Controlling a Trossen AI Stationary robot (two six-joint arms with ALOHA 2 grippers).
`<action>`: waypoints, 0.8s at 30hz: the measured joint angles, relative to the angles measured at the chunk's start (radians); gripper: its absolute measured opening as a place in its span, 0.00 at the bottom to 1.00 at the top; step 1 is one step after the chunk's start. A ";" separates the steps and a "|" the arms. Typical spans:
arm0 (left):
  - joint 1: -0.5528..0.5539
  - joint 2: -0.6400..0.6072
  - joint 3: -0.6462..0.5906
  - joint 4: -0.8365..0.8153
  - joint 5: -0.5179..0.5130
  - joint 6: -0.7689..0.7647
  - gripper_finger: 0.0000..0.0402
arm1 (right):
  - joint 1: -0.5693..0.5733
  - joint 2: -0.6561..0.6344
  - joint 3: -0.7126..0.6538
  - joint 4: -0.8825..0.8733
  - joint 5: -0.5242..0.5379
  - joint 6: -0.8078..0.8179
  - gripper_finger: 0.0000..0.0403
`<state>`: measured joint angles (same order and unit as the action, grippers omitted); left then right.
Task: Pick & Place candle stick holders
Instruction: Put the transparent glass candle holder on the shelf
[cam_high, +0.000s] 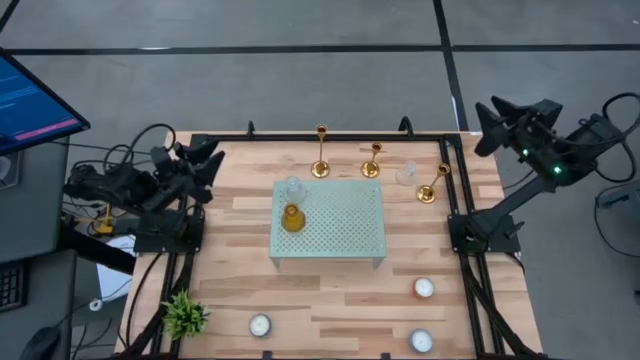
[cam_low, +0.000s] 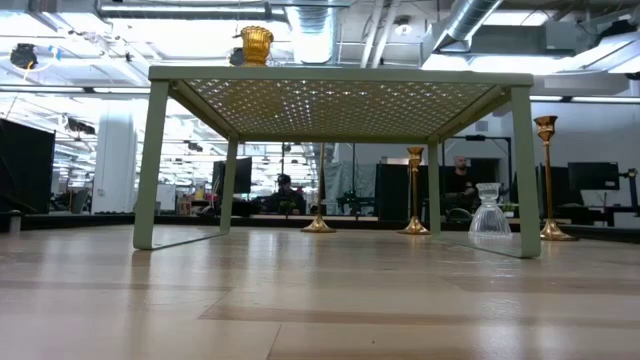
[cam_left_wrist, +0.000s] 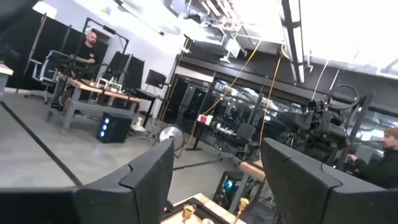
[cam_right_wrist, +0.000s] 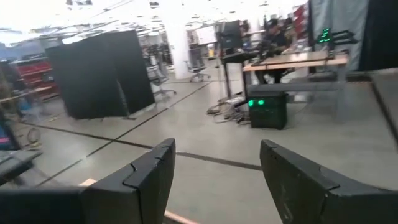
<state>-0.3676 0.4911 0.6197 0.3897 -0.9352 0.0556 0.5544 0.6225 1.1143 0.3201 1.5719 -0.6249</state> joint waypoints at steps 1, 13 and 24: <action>0.000 -0.001 0.000 0.001 0.000 0.000 0.60 | -0.013 0.027 0.031 0.003 0.000 -0.026 0.56; 0.000 0.000 0.000 0.007 0.000 0.000 0.60 | -0.211 0.396 0.494 -0.092 -0.001 -0.344 0.56; 0.000 -0.001 0.000 0.008 0.000 0.000 0.60 | -0.356 0.633 0.710 -0.216 -0.256 -0.487 0.56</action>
<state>-0.3676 0.4901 0.6197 0.3977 -0.9348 0.0555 0.1982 1.2556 1.8243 0.1037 1.3164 -1.1117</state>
